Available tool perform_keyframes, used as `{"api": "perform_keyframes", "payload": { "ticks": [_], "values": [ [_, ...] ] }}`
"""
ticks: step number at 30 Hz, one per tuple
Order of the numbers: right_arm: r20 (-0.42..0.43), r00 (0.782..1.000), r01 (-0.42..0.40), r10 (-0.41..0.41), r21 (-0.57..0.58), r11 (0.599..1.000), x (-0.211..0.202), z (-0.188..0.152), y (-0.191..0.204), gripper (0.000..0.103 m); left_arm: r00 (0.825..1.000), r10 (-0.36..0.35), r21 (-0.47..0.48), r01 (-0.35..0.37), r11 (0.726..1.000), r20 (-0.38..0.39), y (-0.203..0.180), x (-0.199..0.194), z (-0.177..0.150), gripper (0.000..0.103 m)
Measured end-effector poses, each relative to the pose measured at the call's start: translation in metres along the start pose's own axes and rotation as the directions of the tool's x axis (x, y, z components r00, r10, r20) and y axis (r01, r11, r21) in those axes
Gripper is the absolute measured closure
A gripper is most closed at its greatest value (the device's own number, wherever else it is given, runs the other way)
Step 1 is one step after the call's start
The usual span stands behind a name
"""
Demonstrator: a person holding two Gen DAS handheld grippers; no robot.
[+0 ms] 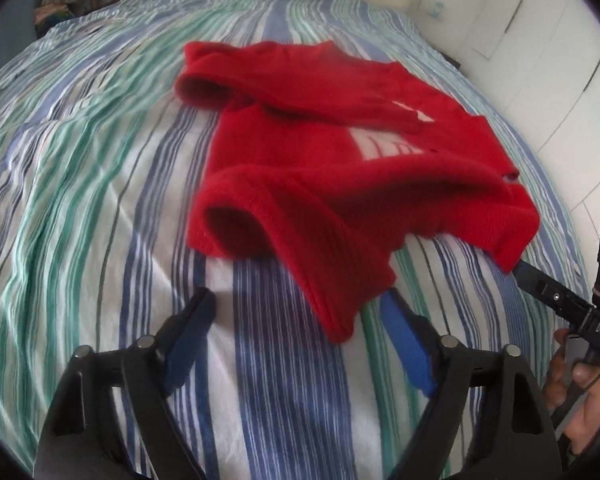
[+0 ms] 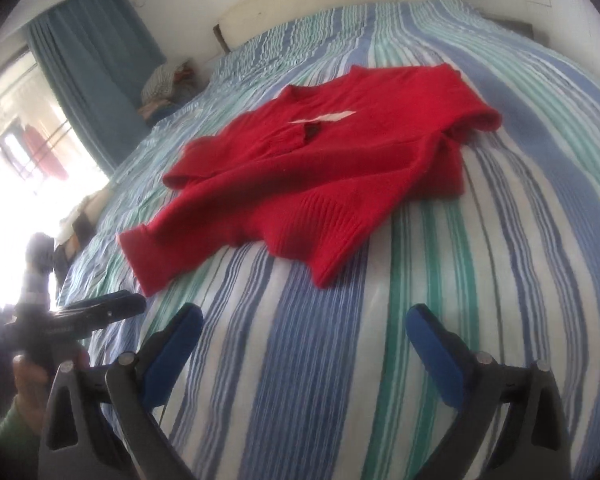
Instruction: Fold small clothes
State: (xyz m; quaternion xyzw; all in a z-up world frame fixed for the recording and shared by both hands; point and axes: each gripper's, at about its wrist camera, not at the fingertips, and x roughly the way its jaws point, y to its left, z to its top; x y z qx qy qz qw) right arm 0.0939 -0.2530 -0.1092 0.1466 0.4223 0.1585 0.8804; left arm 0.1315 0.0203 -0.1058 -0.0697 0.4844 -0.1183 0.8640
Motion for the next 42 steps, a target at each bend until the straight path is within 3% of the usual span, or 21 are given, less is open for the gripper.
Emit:
{"api": "perform_keyframes", "payload": {
  "ticks": [1,3,4,5,6,10,14,18,20,23,25,26,28,29,31,35,37,40,42],
  "values": [
    [0.006,1.0,-0.013,0.013,0.005,1.0,0.01,0.006,-0.003,0.014,1.0,-0.018,-0.007,0.018,1.0,-0.009,-0.001,0.003,0.004,0.05],
    [0.041,0.998,-0.045,0.044,0.016,0.999,0.022,0.015,-0.01,0.035,0.994,-0.103,-0.046,0.102,0.994,-0.025,0.001,0.005,0.007,0.1],
    [0.052,0.995,-0.082,0.081,0.02,0.996,0.024,0.018,-0.013,0.046,0.988,-0.149,-0.069,0.146,0.987,-0.031,0.005,0.002,0.007,0.099],
    [0.049,0.991,-0.124,0.123,0.021,0.992,0.024,0.02,-0.014,0.083,0.985,-0.172,-0.086,0.169,0.982,-0.024,0.008,-0.005,0.006,0.099],
    [0.038,0.99,-0.134,0.133,0.017,0.991,0.021,0.021,-0.014,0.098,0.98,-0.196,-0.089,0.195,0.977,-0.011,0.012,-0.015,0.005,0.1],
    [0.004,0.98,-0.201,0.201,-0.027,0.979,-0.035,0.018,-0.004,0.098,0.94,-0.335,-0.041,0.333,0.942,-0.07,0.023,-0.067,-0.005,0.1],
    [-0.14,0.944,-0.297,0.3,0.048,0.954,-0.085,0.005,-0.008,0.098,0.931,-0.316,0.05,0.33,0.943,-0.18,0.022,-0.086,-0.028,0.099],
    [-0.273,0.937,-0.197,0.216,0.098,0.976,-0.071,-0.024,-0.026,0.098,0.936,-0.222,0.033,0.24,0.97,-0.274,0.03,-0.046,-0.05,0.099],
    [-0.33,0.932,-0.114,0.149,0.124,0.986,-0.048,-0.042,-0.041,0.098,0.932,-0.245,-0.015,0.25,0.968,-0.268,0.04,-0.039,-0.057,0.099],
    [-0.301,0.941,-0.102,0.153,0.178,0.979,-0.037,-0.055,-0.056,0.097,0.936,-0.272,-0.065,0.264,0.962,-0.225,0.049,-0.049,-0.058,0.094],
    [-0.26,0.947,-0.131,0.189,0.227,0.965,-0.042,-0.057,-0.06,0.092,0.941,-0.274,-0.055,0.268,0.962,-0.197,0.049,-0.056,-0.057,0.075],
    [-0.241,0.947,-0.152,0.21,0.237,0.959,-0.045,-0.058,-0.061,0.083,0.943,-0.28,-0.053,0.274,0.96,-0.182,0.049,-0.057,-0.056,0.064],
    [-0.213,0.945,-0.19,0.247,0.258,0.947,-0.046,-0.059,-0.06,0.073,0.946,-0.275,-0.066,0.268,0.961,-0.174,0.049,-0.055,-0.054,0.068],
    [-0.209,0.943,-0.199,0.258,0.265,0.944,-0.043,-0.058,-0.063,0.073,0.947,-0.261,-0.071,0.252,0.965,-0.185,0.048,-0.052,-0.054,0.101],
    [-0.222,0.946,-0.181,0.237,0.244,0.953,-0.04,-0.054,-0.059,0.099,0.956,-0.22,-0.083,0.208,0.975,-0.193,0.045,-0.047,-0.054,0.1],
    [-0.259,0.962,-0.045,0.083,0.146,0.988,-0.062,-0.052,-0.043,0.099,0.98,-0.088,-0.037,0.082,0.996,-0.178,0.046,-0.065,-0.06,0.101],
    [-0.266,0.964,0.019,0.014,0.12,0.993,-0.075,-0.053,-0.039,0.099,0.984,-0.044,-0.021,0.04,0.999,-0.175,0.048,-0.067,-0.066,0.101],
    [-0.298,0.953,0.096,-0.054,0.128,0.987,-0.063,-0.066,-0.048,0.1,0.984,0.019,0.023,-0.015,1.0,-0.176,0.041,-0.052,-0.072,0.101],
    [-0.301,0.953,0.097,-0.044,0.163,0.982,-0.047,-0.073,-0.055,0.1,0.985,0.083,0.085,-0.071,0.994,-0.153,0.028,-0.046,-0.074,0.101]
  ]
}}
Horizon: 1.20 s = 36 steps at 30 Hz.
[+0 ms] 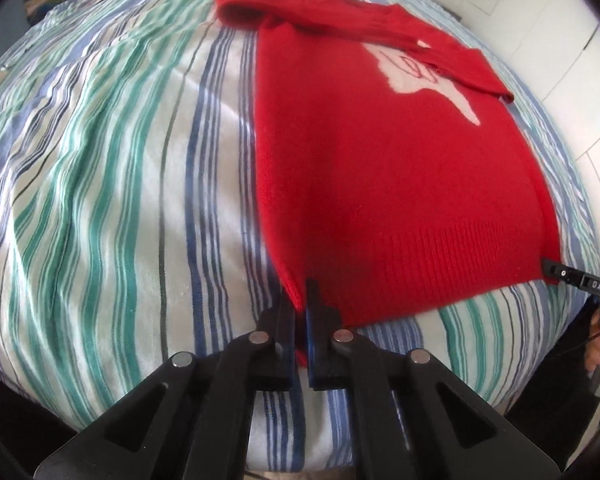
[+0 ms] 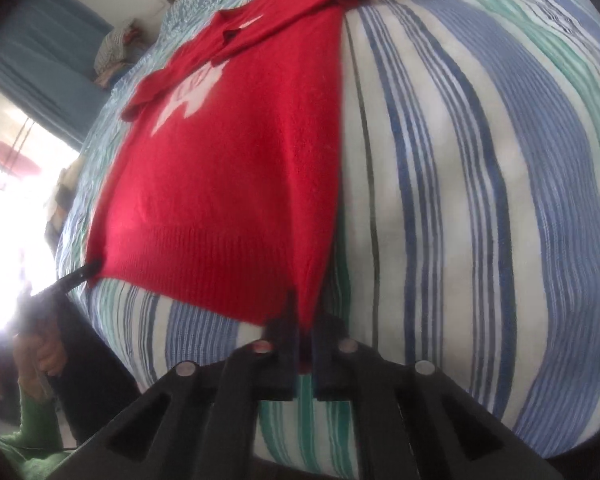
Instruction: Fold small clothes
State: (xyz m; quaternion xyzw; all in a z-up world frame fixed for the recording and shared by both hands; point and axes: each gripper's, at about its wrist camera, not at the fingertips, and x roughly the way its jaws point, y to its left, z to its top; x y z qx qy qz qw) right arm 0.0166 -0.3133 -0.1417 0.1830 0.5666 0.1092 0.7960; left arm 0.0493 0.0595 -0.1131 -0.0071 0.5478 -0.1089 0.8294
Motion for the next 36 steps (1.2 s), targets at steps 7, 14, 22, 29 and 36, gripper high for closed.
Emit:
{"api": "perform_keyframes", "payload": {
  "ticks": [7,14,22,29,36],
  "values": [
    [0.058,0.997,0.063,-0.057,-0.108,0.992,-0.009,-0.005,0.017,0.091,0.999,0.021,0.021,-0.021,1.0,0.03,0.0,-0.016,-0.004,0.073],
    [0.136,0.946,0.316,-0.294,-0.184,0.931,-0.074,0.0,0.006,0.054,0.982,0.114,-0.15,-0.091,0.984,0.152,0.041,-0.078,0.003,0.024],
    [0.357,0.907,0.384,-0.222,-0.488,0.784,-0.064,0.117,0.081,0.04,0.939,-0.066,-0.068,0.094,0.993,0.337,-0.006,-0.036,0.048,0.016],
    [0.254,0.953,0.3,-0.167,-0.699,0.649,0.074,0.189,0.139,0.04,0.953,0.018,0.095,-0.049,0.994,0.301,-0.051,0.019,0.022,0.014],
    [0.313,0.943,0.254,-0.109,-0.47,0.846,0.05,0.23,0.085,0.096,0.957,-0.03,0.078,0.008,0.997,0.288,-0.044,0.018,0.022,0.009]
  ]
}}
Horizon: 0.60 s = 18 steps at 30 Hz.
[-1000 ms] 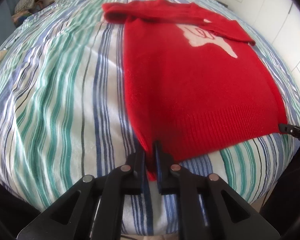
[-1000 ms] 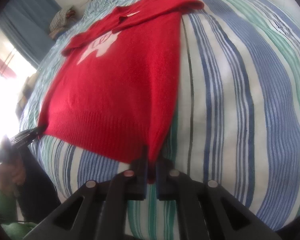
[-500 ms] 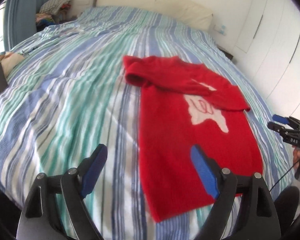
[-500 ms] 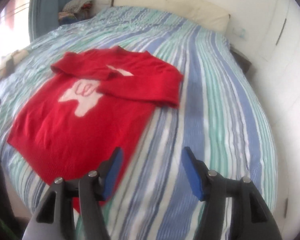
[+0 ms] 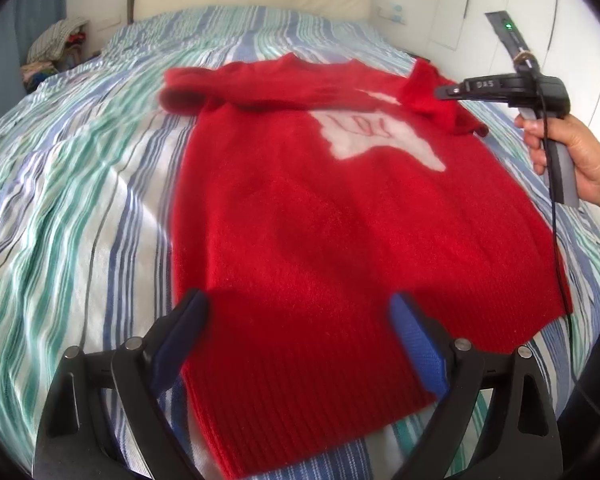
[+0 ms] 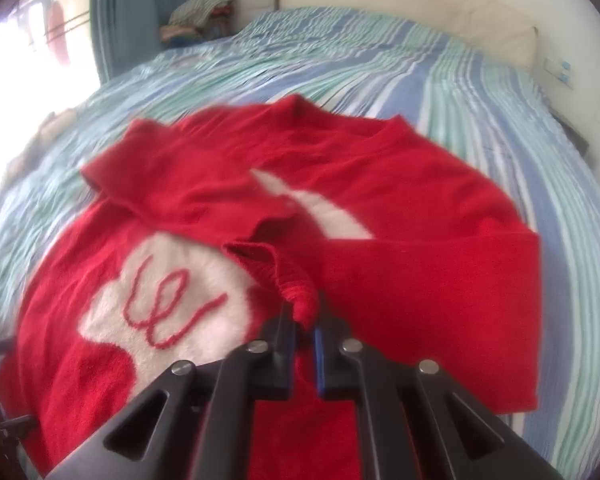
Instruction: Fold small clothes
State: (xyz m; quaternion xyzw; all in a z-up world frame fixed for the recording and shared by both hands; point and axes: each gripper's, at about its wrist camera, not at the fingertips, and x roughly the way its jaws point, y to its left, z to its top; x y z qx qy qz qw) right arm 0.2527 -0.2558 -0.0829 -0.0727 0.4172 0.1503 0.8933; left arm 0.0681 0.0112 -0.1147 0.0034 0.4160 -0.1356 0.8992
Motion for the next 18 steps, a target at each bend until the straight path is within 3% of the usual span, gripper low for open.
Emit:
{"api": "perform_keyframes", "payload": {
  "ticks": [2,4,7,10,14,16,18],
  "values": [
    [0.081,0.996,0.037,-0.047,0.123,0.992,-0.041,-0.002,-0.048,0.096,1.0,0.0,0.0,0.0,1.0,0.004,0.0,0.001,-0.001,0.009],
    [0.156,0.981,0.066,-0.117,0.299,0.952,-0.087,-0.017,-0.11,0.096,1.0,0.002,0.001,-0.002,1.0,0.012,-0.001,0.001,-0.003,0.008],
    [0.199,0.943,0.12,-0.268,0.547,0.829,-0.145,-0.064,-0.201,0.096,1.0,-0.002,-0.006,0.002,1.0,0.027,-0.002,0.0,-0.006,0.008],
    [0.144,0.925,0.167,-0.351,0.677,0.717,-0.166,-0.12,-0.261,0.096,1.0,-0.004,-0.013,0.004,1.0,0.03,-0.001,0.001,-0.008,0.007],
    [0.139,0.941,0.091,-0.309,0.774,0.626,-0.157,-0.179,-0.293,0.096,1.0,0.008,-0.008,-0.008,1.0,0.018,-0.003,0.002,-0.006,0.007],
    [0.15,0.961,0.005,-0.234,0.832,0.555,-0.146,-0.195,-0.305,0.096,1.0,0.018,-0.004,-0.017,1.0,0.013,-0.004,0.003,-0.006,0.007],
    [0.205,0.961,-0.089,-0.185,0.865,0.495,-0.144,-0.201,-0.312,0.087,1.0,0.027,-0.003,-0.027,1.0,0.014,-0.005,0.003,-0.006,0.007]
  ]
}}
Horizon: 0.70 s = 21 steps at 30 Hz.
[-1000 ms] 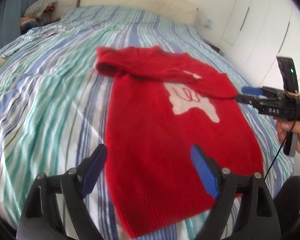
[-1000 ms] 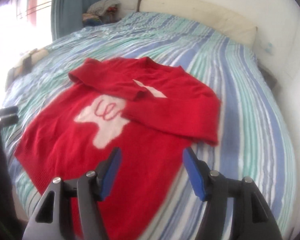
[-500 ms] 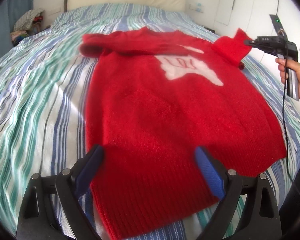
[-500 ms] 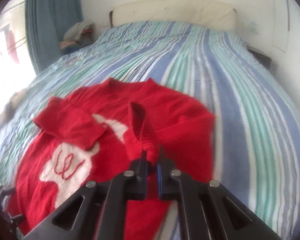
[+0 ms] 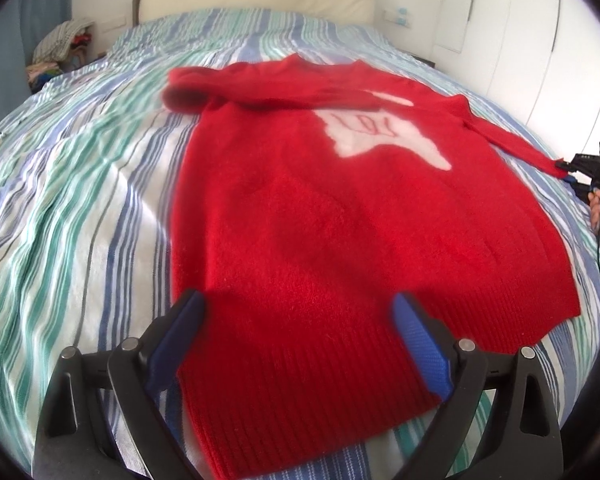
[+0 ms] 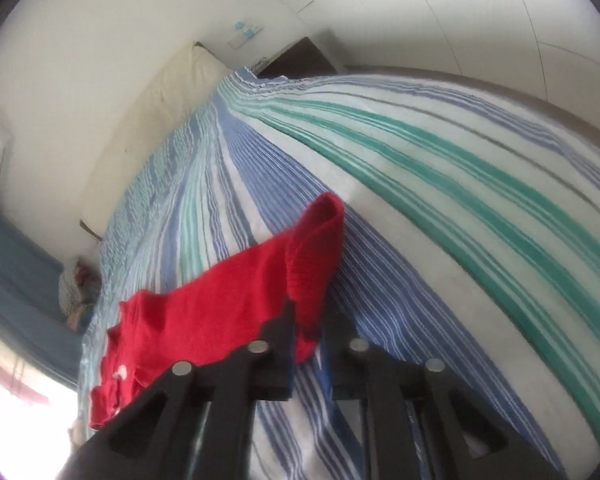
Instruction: Fold small clothes
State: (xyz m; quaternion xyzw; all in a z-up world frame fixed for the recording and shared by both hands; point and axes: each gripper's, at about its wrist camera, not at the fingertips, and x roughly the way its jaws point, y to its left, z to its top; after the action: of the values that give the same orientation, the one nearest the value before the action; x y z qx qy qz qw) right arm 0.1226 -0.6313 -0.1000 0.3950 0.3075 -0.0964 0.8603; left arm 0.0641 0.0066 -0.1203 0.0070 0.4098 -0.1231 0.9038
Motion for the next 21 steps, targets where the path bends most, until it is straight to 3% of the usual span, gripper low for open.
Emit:
{"api": "perform_keyframes", "payload": {
  "ticks": [3,7,8,9,15,21],
  "values": [
    [-0.003,0.999,-0.033,0.033,0.023,0.999,-0.003,0.003,-0.005,0.062,1.0,0.013,-0.001,-0.013,1.0,0.001,-0.001,0.001,-0.001,0.007],
    [0.018,0.998,-0.06,0.059,0.071,0.996,-0.003,0.01,-0.013,0.057,1.0,0.027,0.0,-0.027,1.0,-0.001,-0.002,0.003,-0.001,0.006],
    [0.014,0.998,-0.054,0.053,0.08,0.995,-0.003,0.011,-0.018,0.069,1.0,0.03,0.003,-0.03,1.0,-0.002,-0.003,0.003,-0.001,0.006],
    [0.006,1.0,-0.026,0.026,0.082,0.996,-0.003,0.012,-0.019,0.099,1.0,0.031,0.005,-0.031,1.0,-0.003,-0.003,0.003,-0.001,0.005],
    [0.029,0.978,0.205,-0.207,0.038,0.978,-0.017,0.014,-0.026,0.1,0.999,0.037,0.008,-0.037,0.999,-0.003,-0.003,0.004,-0.001,0.005],
    [0.036,0.951,0.309,-0.308,-0.028,0.951,-0.016,0.009,-0.023,0.099,0.997,0.052,0.006,-0.052,0.999,-0.048,-0.003,-0.001,0.002,0.005]
  ]
}}
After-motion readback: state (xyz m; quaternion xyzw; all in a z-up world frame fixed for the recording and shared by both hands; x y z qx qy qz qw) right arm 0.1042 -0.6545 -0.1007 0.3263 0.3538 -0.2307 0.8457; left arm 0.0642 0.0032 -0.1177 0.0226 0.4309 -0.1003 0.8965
